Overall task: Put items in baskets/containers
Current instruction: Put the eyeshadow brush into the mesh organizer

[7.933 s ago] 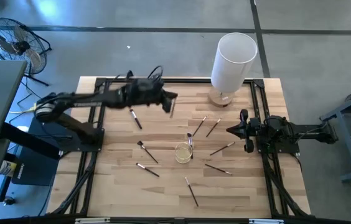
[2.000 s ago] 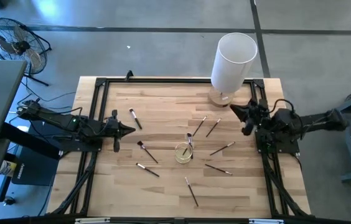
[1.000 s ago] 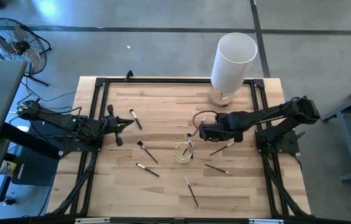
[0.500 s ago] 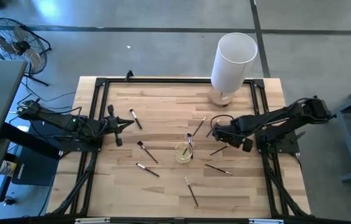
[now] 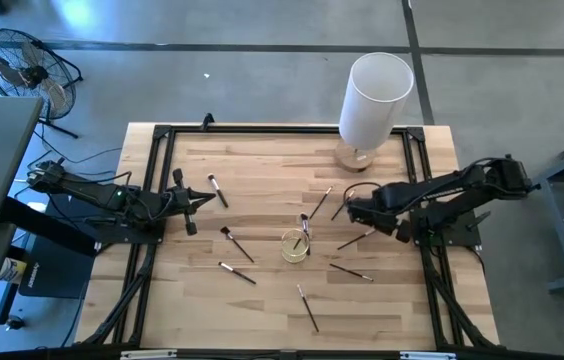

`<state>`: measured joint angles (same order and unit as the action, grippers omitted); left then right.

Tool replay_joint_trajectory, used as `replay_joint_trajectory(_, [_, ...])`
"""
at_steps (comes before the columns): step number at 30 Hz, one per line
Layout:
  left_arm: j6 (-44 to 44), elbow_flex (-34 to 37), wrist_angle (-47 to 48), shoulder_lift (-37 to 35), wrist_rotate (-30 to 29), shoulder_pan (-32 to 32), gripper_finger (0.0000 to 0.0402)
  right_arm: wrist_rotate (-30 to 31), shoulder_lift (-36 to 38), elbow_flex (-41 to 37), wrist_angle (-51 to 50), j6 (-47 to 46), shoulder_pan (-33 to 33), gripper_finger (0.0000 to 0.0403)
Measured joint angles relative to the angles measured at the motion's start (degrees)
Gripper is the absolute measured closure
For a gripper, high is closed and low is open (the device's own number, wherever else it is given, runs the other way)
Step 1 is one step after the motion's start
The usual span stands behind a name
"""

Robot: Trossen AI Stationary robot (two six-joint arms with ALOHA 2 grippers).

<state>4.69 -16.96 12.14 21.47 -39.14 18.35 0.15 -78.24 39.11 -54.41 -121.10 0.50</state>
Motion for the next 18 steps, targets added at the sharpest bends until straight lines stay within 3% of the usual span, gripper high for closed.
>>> replay_joint_trajectory(9, [0.96, -0.01, 0.02, 0.02, -0.06, 0.0, 0.0401, -0.16, 0.0, -0.05, -2.37, -0.03, -2.19, 0.0299])
replay_joint_trajectory(18, [1.09, -0.01, 0.02, 0.0, -0.19, 0.0, 0.0401, -2.69, 0.0, -5.1, 6.93, -2.5, -2.89, 0.0299])
